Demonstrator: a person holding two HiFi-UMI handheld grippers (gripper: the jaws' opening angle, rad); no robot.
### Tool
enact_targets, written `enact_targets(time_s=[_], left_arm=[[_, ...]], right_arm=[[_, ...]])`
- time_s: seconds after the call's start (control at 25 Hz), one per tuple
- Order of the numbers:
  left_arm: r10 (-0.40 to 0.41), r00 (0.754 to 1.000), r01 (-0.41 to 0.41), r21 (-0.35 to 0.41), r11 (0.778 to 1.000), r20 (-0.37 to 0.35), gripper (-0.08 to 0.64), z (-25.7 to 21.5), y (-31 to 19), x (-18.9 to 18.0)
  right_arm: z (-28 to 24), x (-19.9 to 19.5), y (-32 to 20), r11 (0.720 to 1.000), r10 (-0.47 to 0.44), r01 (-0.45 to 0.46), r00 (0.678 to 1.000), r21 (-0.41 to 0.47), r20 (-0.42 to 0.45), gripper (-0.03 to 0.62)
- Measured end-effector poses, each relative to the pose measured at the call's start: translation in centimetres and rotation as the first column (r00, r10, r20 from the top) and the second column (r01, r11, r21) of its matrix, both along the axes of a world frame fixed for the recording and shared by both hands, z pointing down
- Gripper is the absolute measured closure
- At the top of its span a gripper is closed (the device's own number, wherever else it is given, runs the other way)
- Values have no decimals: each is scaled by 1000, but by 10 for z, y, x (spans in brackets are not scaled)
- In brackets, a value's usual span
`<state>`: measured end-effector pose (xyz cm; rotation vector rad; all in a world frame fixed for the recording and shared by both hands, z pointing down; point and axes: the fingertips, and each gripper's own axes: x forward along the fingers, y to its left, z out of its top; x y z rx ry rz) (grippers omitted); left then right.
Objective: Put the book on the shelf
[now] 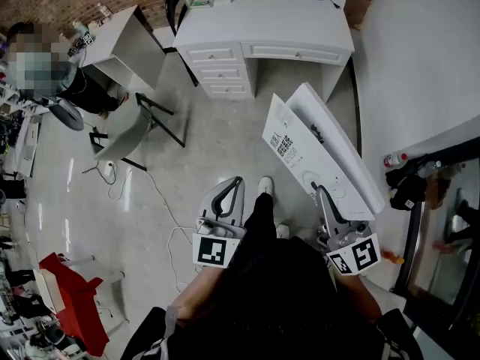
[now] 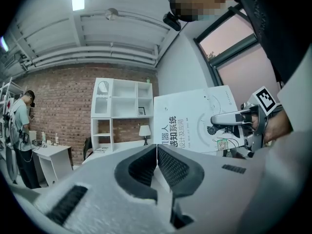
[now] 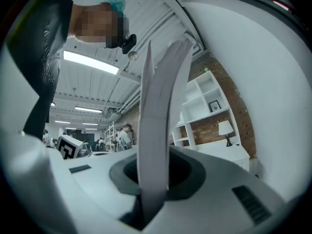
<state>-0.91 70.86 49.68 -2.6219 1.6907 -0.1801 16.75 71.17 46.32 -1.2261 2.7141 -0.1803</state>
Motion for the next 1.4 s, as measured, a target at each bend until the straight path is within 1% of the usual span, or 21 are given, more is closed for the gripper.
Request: enact_targets(time_s=[0.16,0.28,0.4,0.52,0.68,0.76,0.84,1.0,1.12,1.28,1.4], left_arm=[[21,999,-21,18,1000,-23,541,-5,-58,-6],[38,999,-38,12,999,17,541,-7,-97,-16],[62,997,-63,16,998,46,541,-10,-133,-18],[92,995,-92,5,996,34,541,-9,-165,-18],[113,993,-113,-5,994,26,541,-7,-218,-32],[115,993,-115,-9,993,-1,541,-8,-222,-32],[126,992,-126,-13,992,-10,541,-7,-223,-32],[150,989,-150,20,988,18,541,-11,-238,-35],[157,987,-158,31,987,26,541,-16,-246,-36],[146,989,-146,13,989,4,541,-13,-248,-42],[125,992,-125,13,992,-6,541,-13,-273,-45]], right_arm=[[-2,-6,-53,1000,14,-14,1000,-16,-9,531],[-4,-17,-91,1000,16,-16,1000,-25,-10,531],[-2,-29,-125,999,15,-16,1000,-33,-22,531],[1,-46,-155,999,8,-9,999,-40,-34,531],[1,-73,-209,999,10,-12,999,-49,-40,531],[-2,-76,-213,999,12,-14,999,-40,-47,531],[-4,-78,-213,999,22,-23,999,-28,-50,531],[-6,-80,-221,999,44,-45,998,-19,-49,531],[-6,-78,-227,998,56,-57,997,-19,-47,531],[-4,-78,-228,998,64,-65,997,-16,-38,531],[2,-76,-254,998,58,-59,998,-23,-33,531]])
